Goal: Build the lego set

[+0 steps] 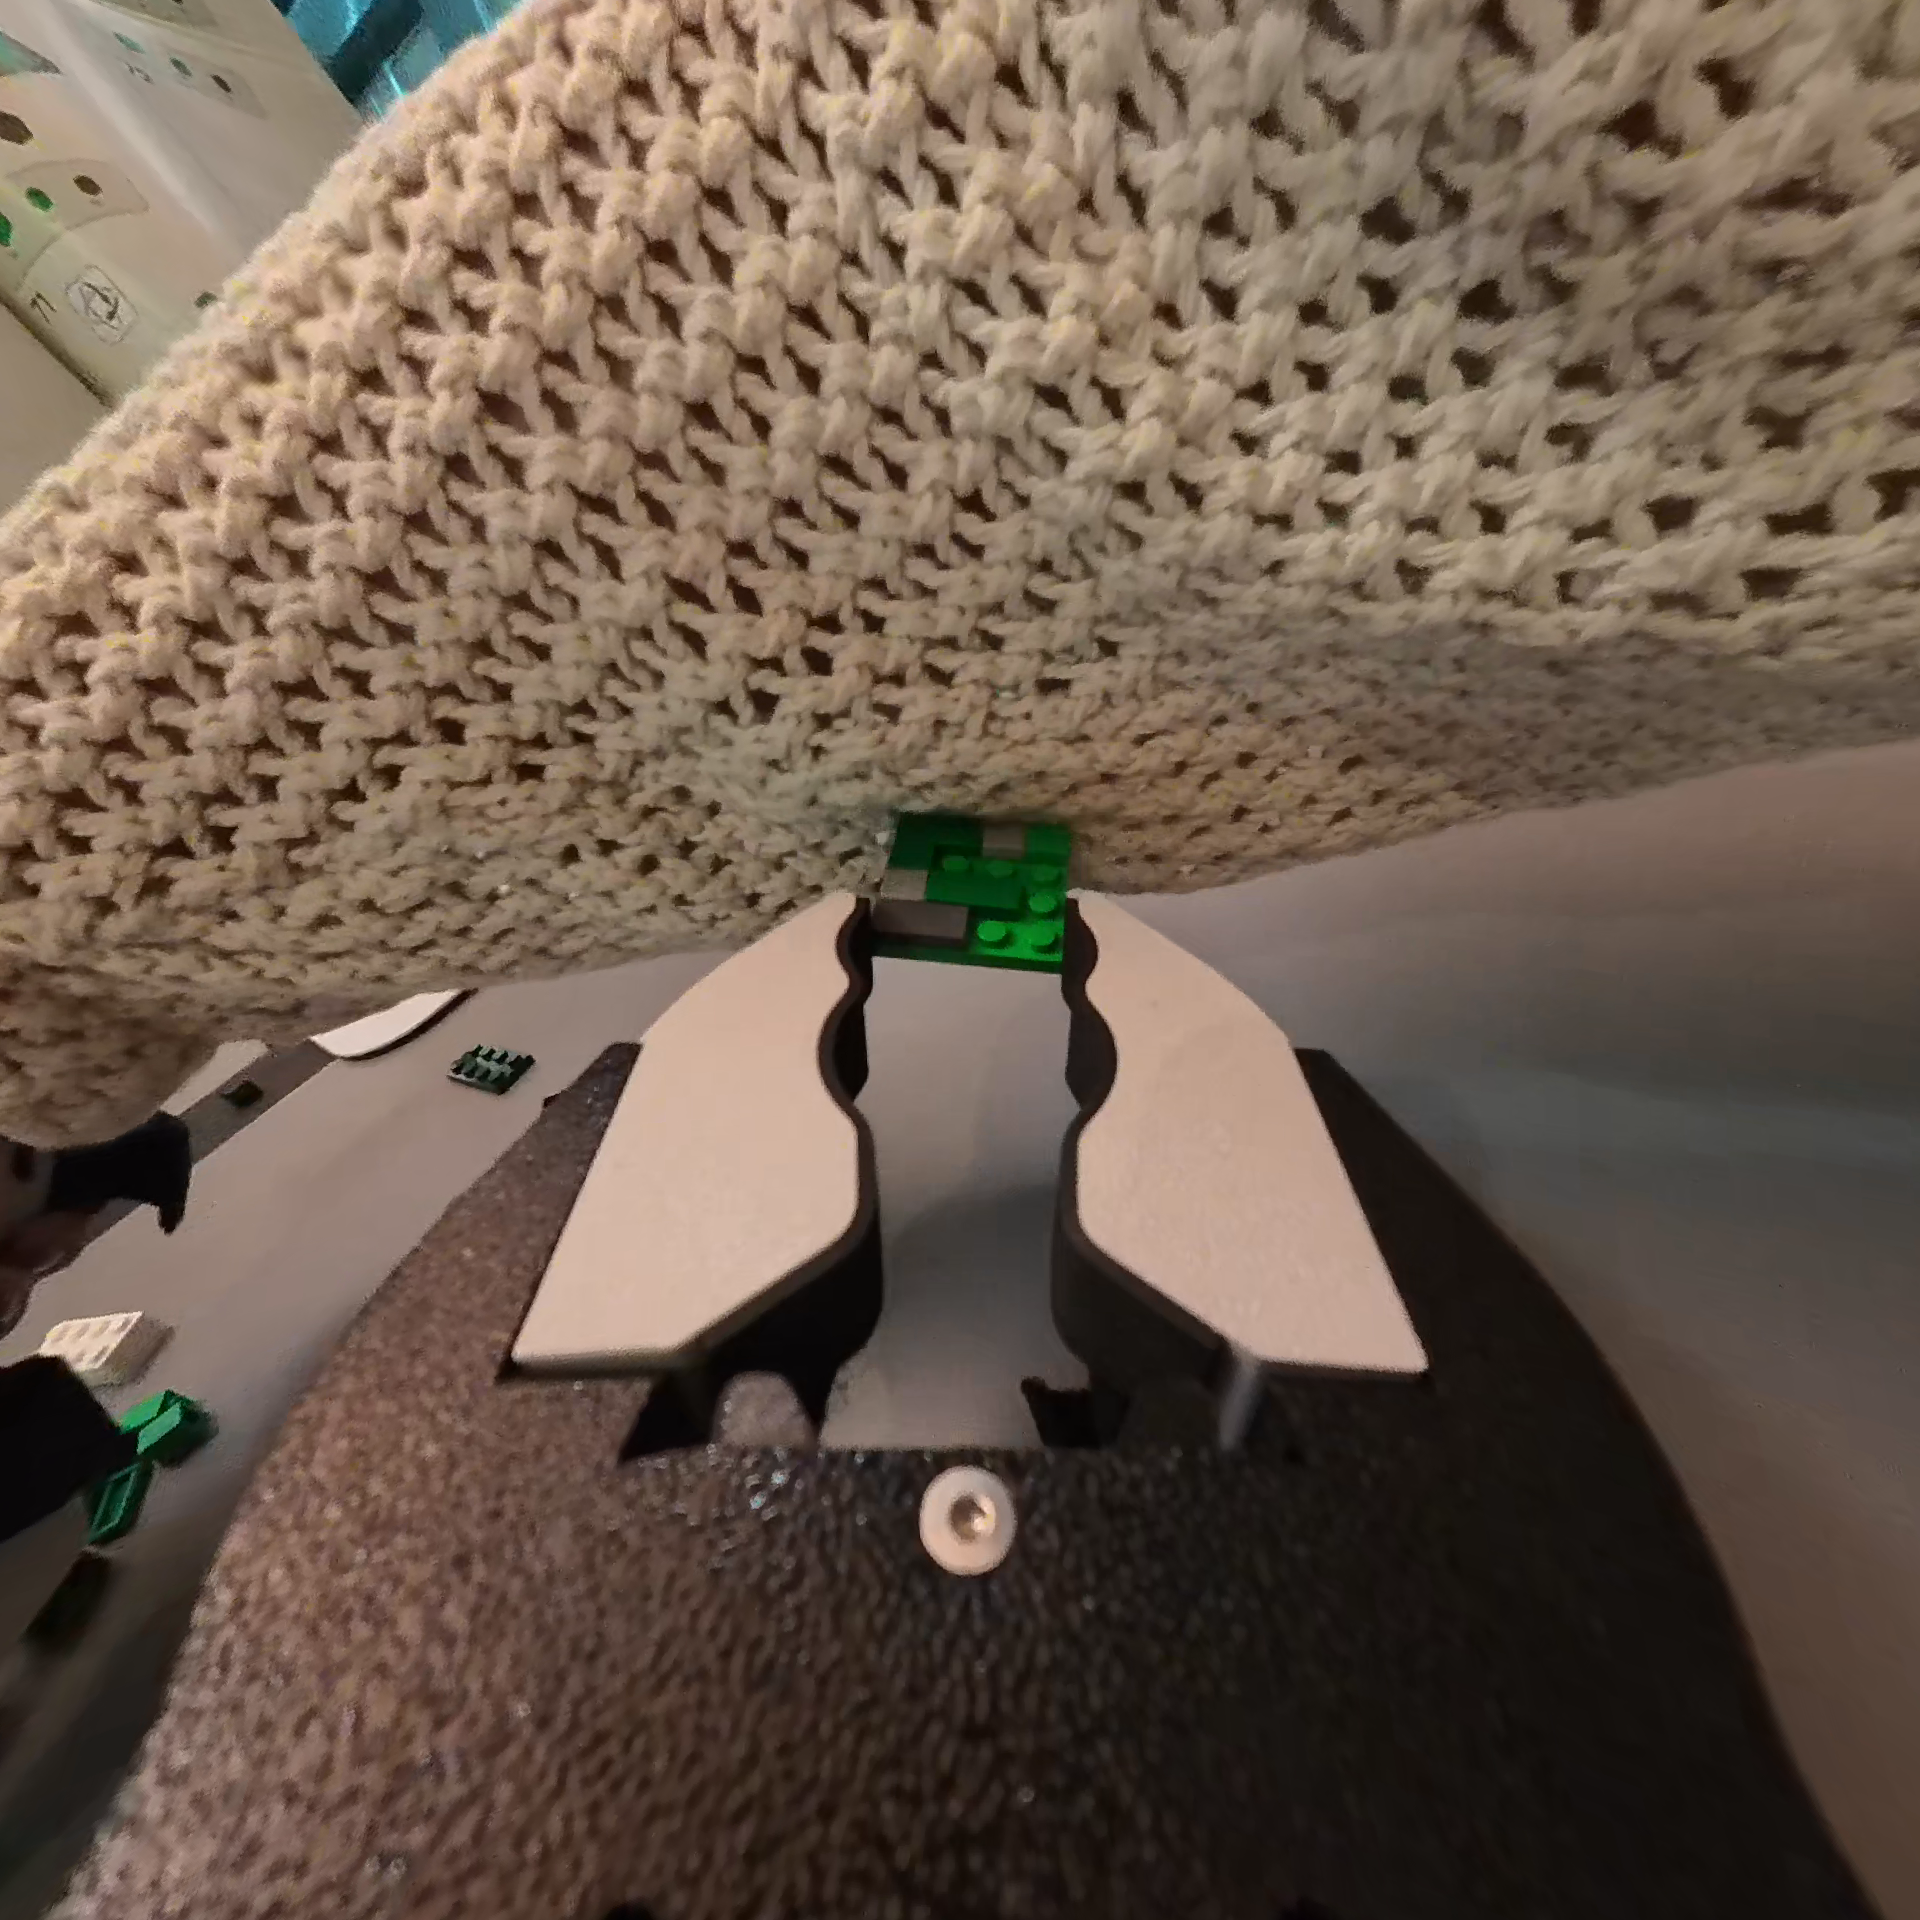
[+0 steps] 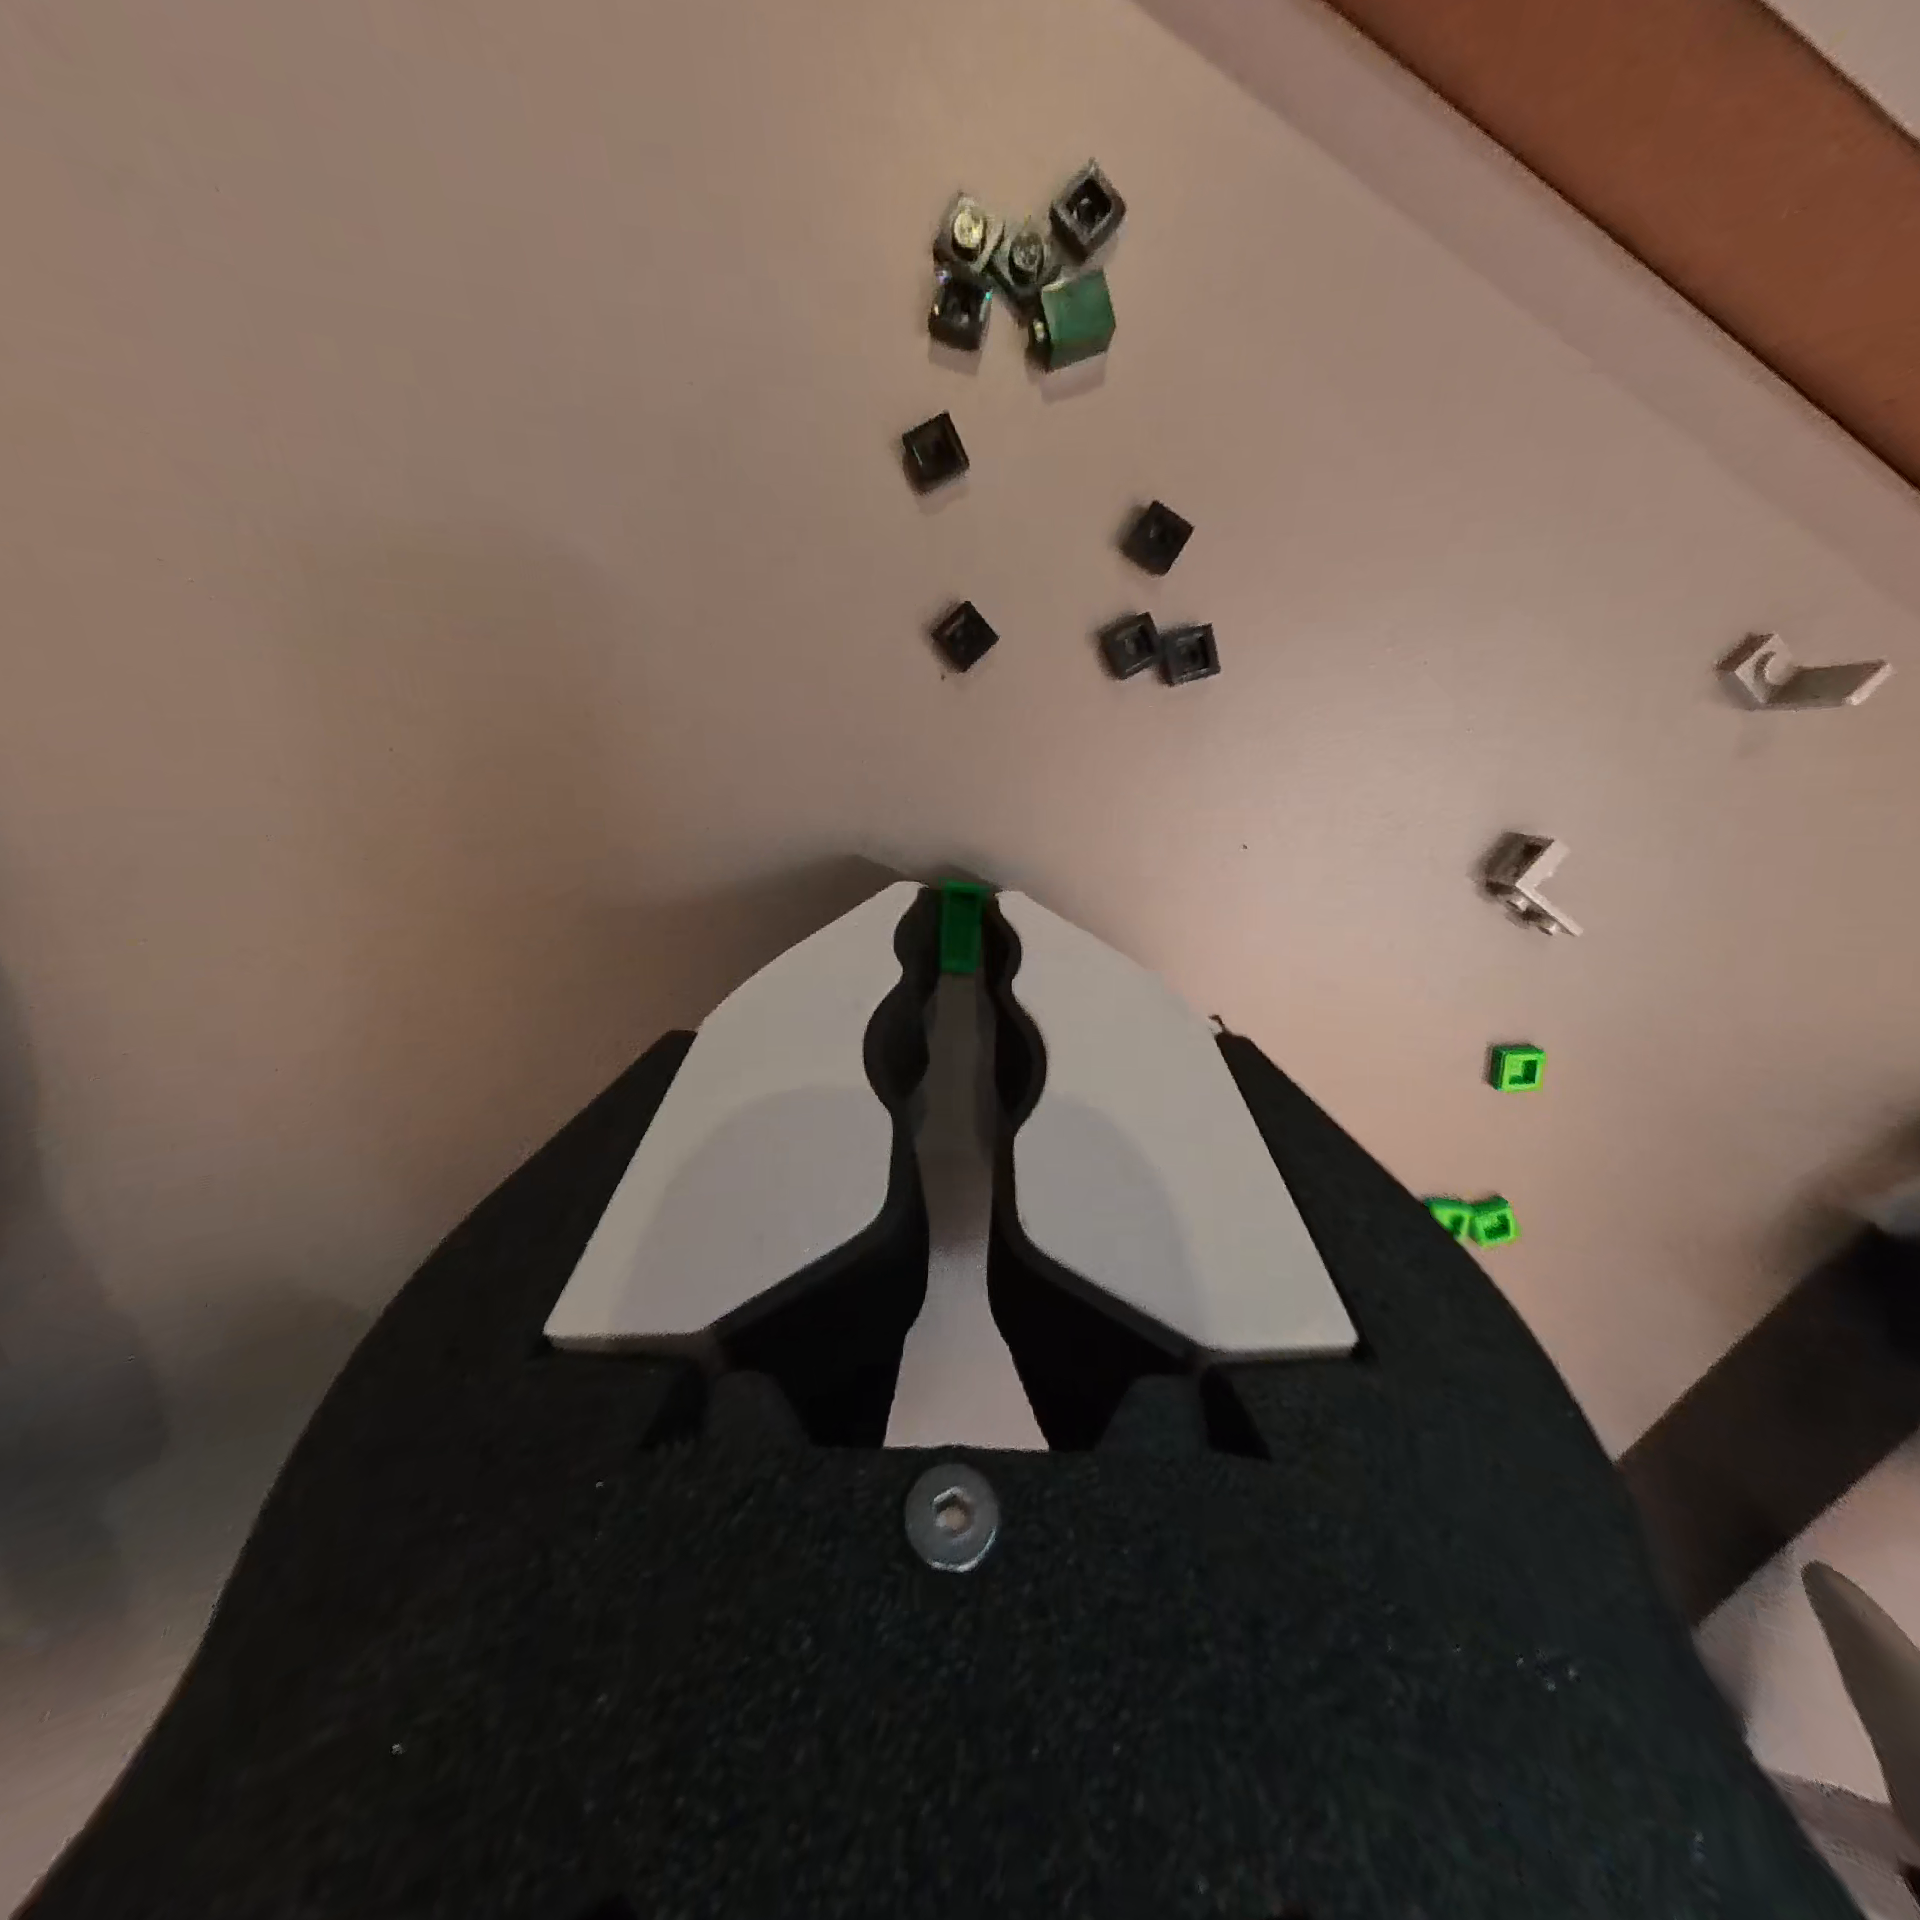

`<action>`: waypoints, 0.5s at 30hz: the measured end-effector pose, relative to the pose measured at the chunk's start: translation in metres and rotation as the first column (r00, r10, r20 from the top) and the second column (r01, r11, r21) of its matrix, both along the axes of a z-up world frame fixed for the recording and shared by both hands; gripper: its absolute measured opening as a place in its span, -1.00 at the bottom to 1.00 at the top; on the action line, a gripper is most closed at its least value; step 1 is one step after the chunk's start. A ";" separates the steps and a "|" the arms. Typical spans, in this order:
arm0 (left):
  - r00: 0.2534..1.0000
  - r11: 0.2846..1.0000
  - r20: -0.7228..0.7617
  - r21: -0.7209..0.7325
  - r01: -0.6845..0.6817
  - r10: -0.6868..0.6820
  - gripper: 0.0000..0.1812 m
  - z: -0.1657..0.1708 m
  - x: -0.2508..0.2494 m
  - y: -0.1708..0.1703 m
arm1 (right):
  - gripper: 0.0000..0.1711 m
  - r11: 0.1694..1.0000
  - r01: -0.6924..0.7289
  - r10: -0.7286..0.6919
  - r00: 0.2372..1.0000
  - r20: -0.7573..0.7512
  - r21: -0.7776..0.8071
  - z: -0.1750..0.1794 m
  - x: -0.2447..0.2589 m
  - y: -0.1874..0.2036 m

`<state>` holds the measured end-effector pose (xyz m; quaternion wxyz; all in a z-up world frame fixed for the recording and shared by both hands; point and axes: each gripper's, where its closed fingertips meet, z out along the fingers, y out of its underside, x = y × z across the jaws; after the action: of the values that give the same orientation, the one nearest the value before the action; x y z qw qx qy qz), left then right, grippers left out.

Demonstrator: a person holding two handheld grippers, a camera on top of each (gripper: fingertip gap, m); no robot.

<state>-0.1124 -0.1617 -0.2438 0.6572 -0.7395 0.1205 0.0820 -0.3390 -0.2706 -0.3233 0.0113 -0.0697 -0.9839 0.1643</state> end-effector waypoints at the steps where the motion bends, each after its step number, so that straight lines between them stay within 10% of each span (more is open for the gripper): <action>1: 1.000 1.000 0.012 0.000 0.001 -0.001 -0.62 0.000 0.000 0.000 | -0.91 1.000 0.006 -0.007 1.000 -0.011 -0.021 0.004 0.002 -0.001; 10: 0.991 1.000 0.136 0.025 -0.002 -0.002 -0.62 0.006 -0.003 0.000 | -0.91 0.703 0.080 -0.194 0.978 -0.083 -0.707 0.135 0.099 0.020; 15: 0.965 1.000 0.262 0.013 0.005 -0.008 -0.62 0.006 -0.006 -0.001 | -0.92 0.637 0.163 -0.346 0.934 -0.090 -0.753 0.132 0.172 0.064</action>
<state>-0.1184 -0.1622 -0.2378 0.6722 -0.7394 0.0342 -0.0179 -0.1668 -0.2062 -0.1917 0.1171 -0.1880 -0.8061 0.5488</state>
